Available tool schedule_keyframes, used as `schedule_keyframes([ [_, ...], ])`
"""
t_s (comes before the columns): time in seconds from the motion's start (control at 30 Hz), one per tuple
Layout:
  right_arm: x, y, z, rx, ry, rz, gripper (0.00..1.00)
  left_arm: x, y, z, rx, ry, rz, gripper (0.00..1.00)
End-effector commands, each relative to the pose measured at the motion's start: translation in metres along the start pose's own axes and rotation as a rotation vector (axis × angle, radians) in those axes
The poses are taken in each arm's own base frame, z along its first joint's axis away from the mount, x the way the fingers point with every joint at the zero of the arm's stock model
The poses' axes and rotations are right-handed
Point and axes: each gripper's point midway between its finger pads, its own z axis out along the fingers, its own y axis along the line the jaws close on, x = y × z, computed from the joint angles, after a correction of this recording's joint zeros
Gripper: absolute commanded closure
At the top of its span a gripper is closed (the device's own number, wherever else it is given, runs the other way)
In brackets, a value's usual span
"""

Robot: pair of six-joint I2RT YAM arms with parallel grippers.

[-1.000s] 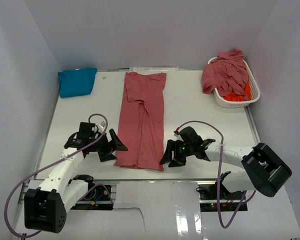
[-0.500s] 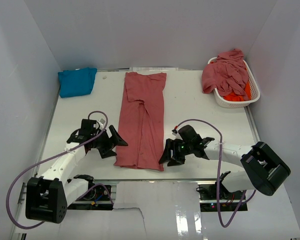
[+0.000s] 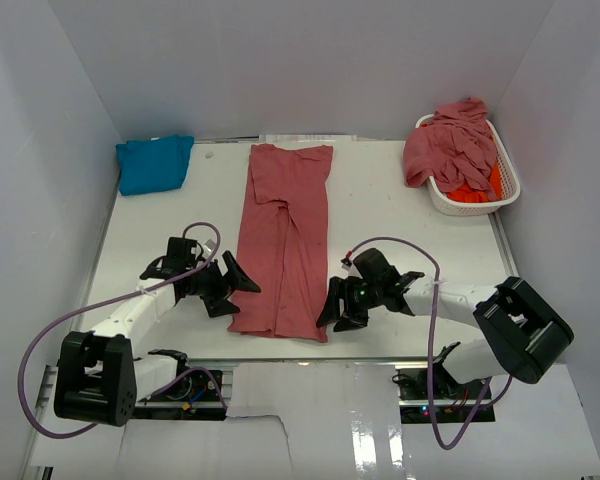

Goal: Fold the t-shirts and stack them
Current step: Grab the bottom of the folded rectangular tshirt with both arms

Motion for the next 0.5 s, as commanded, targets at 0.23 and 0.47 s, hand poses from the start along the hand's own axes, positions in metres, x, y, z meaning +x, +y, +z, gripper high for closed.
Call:
schedule_keyframes([
  [0.23,-0.008,0.012,0.001,-0.028,-0.003,-0.034,0.33,0.014,0.019,0.002,-0.074,0.072,-0.003,0.07],
  [0.47,-0.007,0.010,0.002,-0.022,0.000,-0.032,0.33,0.016,0.049,0.003,-0.237,0.075,-0.067,0.07],
])
